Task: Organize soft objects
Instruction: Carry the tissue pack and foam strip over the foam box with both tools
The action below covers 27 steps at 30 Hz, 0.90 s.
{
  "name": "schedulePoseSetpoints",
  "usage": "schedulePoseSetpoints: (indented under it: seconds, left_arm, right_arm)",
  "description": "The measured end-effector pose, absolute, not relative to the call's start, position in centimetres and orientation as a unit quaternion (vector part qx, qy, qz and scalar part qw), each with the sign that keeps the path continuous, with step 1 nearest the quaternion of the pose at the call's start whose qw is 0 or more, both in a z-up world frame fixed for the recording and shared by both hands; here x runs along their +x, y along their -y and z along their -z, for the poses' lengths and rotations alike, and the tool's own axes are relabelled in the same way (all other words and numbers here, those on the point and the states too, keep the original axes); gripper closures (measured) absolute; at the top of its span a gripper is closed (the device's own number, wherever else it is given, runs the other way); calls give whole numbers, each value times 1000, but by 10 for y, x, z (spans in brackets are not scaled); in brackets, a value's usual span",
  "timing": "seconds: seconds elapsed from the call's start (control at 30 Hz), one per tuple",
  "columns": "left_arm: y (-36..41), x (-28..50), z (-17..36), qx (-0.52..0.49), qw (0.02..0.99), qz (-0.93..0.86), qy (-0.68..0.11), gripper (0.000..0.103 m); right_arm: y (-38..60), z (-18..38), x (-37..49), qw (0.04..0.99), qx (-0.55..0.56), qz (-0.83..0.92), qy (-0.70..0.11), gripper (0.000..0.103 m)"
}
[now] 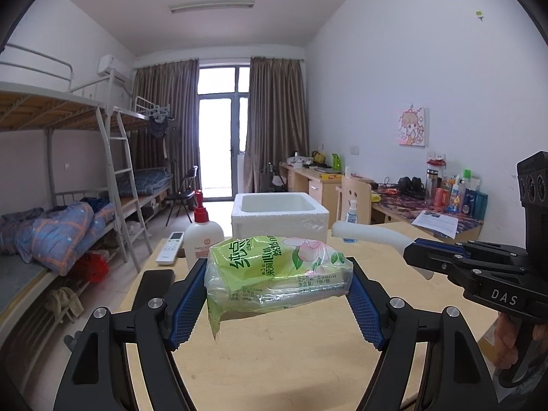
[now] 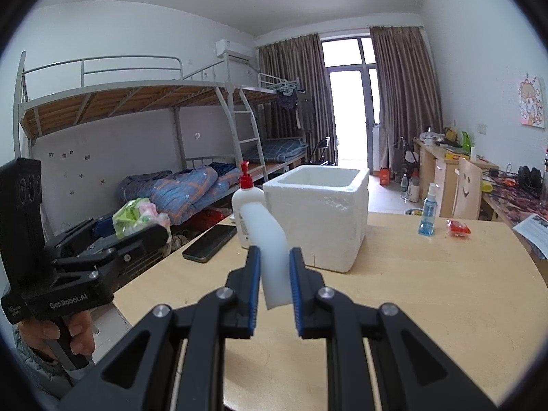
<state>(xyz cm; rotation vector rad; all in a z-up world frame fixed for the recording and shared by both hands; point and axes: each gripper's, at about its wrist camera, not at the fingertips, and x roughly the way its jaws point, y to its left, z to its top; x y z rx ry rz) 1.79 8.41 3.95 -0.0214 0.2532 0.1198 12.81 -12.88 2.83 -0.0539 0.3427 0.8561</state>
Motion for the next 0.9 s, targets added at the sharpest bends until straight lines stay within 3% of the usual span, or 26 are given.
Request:
schedulePoseSetpoints:
  seconds: [0.9]
  left_arm:
    - [-107, 77, -81, -17, 991, -53, -124, 26]
  right_arm:
    - [93, -78, 176, 904, -56, -390, -168, 83]
